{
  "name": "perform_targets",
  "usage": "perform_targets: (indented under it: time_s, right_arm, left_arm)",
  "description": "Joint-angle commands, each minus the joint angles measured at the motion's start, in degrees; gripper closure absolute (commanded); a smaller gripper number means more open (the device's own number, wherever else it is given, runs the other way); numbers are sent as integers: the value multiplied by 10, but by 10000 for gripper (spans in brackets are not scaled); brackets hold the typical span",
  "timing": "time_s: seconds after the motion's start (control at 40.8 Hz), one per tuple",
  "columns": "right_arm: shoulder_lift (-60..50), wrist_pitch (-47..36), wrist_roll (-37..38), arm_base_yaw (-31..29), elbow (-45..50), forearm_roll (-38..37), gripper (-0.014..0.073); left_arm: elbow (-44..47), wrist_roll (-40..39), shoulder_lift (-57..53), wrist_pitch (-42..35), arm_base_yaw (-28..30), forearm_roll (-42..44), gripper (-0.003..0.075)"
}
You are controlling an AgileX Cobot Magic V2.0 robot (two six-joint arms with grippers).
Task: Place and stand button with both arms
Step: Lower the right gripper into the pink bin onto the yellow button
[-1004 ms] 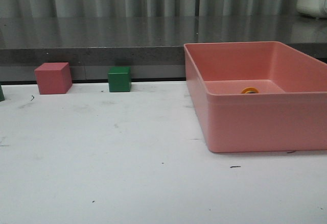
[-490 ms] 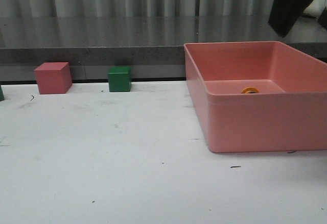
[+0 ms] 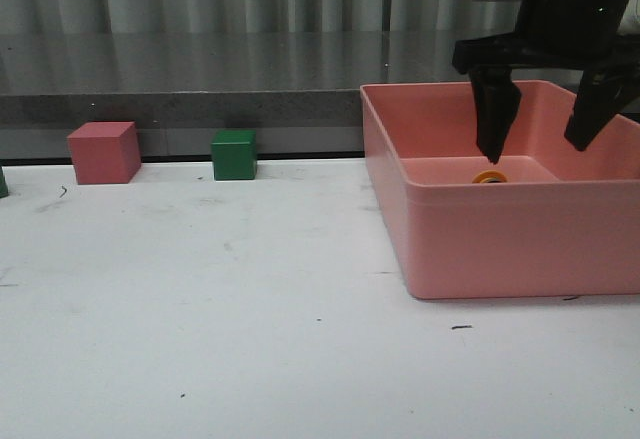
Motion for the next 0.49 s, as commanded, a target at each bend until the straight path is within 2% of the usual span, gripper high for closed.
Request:
perform_targets:
  time_s: [0.0,0.465]
  right_arm:
    - [-1,-10,13,-2,-35,-9,-19]
    - [81,-39,51,-3,-59,-9,-19]
  left_arm:
    - [-17,1,7,-41,-3,-3,195]
    - [-17,1,7,-41,-3,-3,195]
